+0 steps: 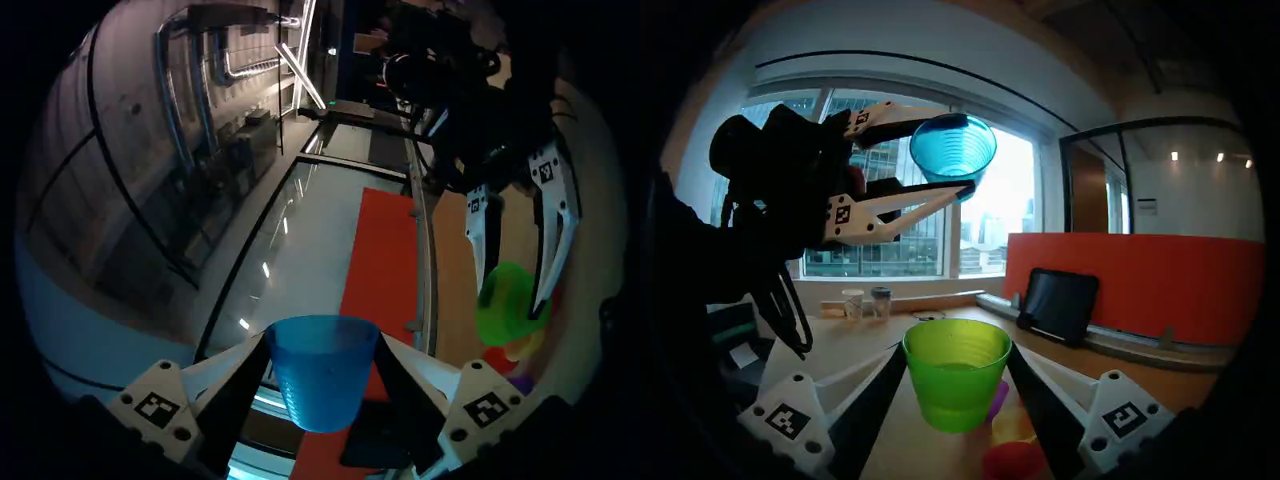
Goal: Pour water
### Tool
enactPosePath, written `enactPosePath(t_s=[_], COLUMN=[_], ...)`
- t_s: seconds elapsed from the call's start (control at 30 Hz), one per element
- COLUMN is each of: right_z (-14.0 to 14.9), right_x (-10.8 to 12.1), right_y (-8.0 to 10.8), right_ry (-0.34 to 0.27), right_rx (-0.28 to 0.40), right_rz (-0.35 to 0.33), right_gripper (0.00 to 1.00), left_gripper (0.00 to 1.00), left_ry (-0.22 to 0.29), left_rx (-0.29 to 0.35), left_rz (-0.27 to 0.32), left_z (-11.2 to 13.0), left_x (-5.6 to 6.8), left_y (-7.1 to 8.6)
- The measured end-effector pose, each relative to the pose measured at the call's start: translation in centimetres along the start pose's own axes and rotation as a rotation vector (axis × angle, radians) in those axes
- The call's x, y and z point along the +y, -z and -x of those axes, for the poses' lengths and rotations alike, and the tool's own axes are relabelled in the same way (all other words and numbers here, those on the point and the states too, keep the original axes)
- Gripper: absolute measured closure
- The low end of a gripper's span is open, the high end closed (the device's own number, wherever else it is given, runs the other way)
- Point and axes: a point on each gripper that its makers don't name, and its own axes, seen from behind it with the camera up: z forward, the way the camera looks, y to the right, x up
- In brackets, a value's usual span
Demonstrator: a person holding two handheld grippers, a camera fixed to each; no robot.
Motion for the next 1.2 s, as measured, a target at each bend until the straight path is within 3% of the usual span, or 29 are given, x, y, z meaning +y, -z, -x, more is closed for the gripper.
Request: enactPosePath(t_s=[0.2,0.53,1.2], right_z=[-0.3,-1.1,-2.1], right_x=[0.0,-0.2,-0.3], right_y=[0.1,0.0,0.2], right_ry=[-0.002,-0.006,-0.011], right_rx=[0.006,0.017,0.037], right_rz=[0.003,0.005,0.01], right_gripper=[0.09,0.09,0.09], left_gripper=[0.13,0.13,0.12], left_ry=[0.135,0.411,0.903], left_rx=[-0.01,-0.015,-0.042], left_rz=[0.012,0.008,0.023], left_z=[0.8,1.5,3.1], left_x=[0.3,-0.5,-1.6], left_y=[0.0,0.6,1.3])
